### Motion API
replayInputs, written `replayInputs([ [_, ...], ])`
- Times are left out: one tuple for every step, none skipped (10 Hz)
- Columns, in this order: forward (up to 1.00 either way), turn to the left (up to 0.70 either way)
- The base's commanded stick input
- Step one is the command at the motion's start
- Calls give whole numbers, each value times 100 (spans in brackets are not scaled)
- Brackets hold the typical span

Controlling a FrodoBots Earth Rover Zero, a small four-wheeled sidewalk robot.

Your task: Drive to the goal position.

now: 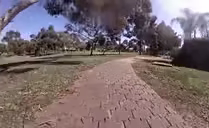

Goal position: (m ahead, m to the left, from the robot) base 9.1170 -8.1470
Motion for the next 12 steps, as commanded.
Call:
replayInputs([
  [70,0],
  [70,0],
  [70,0],
  [70,0],
  [70,0],
  [70,-15],
  [70,-21],
  [70,-27],
  [70,-17],
  [70,-9],
  [70,-1],
  [70,0],
])
